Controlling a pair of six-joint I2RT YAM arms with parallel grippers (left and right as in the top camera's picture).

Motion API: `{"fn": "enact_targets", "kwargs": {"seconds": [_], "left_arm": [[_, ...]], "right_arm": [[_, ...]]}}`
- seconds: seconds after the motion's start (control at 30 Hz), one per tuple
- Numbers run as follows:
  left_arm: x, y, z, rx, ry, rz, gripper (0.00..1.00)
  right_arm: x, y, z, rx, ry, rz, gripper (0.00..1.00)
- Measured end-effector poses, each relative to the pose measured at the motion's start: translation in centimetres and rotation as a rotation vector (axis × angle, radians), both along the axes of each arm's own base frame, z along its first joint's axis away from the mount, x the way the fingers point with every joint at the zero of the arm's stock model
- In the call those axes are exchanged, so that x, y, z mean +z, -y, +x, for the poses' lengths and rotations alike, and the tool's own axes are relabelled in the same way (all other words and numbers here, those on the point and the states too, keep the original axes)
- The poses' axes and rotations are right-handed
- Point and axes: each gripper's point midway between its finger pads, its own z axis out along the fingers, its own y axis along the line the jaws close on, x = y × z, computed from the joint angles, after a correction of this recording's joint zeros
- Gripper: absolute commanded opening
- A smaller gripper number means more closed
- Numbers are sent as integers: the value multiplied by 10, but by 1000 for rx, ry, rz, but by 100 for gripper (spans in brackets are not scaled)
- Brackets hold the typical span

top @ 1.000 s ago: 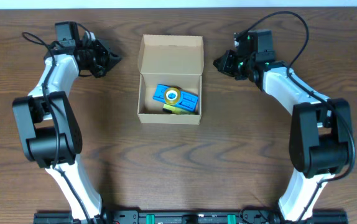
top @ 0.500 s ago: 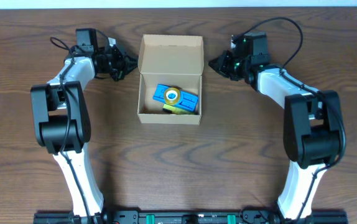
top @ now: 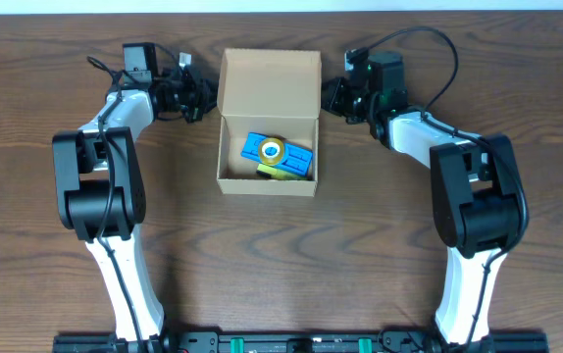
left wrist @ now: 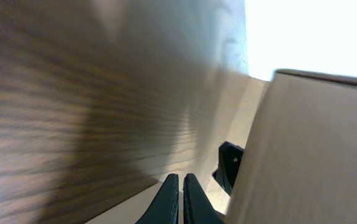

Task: Pack container
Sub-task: 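Move both grippers to the box's lid flaps at the far side, then fold the lid down over the box with both grippers and press it shut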

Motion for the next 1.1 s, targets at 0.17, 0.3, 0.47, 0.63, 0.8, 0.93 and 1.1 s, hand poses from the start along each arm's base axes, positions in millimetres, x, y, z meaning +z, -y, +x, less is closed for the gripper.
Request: {"fn": "enact_targets", "kwargs": {"seconds": [0.17,0.3,0.47,0.63,0.8,0.93,1.1], "left_arm": [[12,3,1,-34,50,-46,5],[23,6,2,-60,74,-75,5],[43,8,7,-91,111,-105,5],[69,11,10,-118,112,-122,5],[72,10,-7,-119,-28,-50,5],[68,7,-29,-136,-122,96,5],[78,7,-47,-190,-126,248,5]], "right_arm": [[14,-5,4,27,64,31,2],[16,-8,1,54,71,39,2],[20,-9,-2,72,80,31,1],[36,-2,-12,66,60,-28,2],[65,5,-20,64,99,-81,2],[83,8,-25,65,133,-103,2],[86,2,-36,87,120,-128,2]]}}
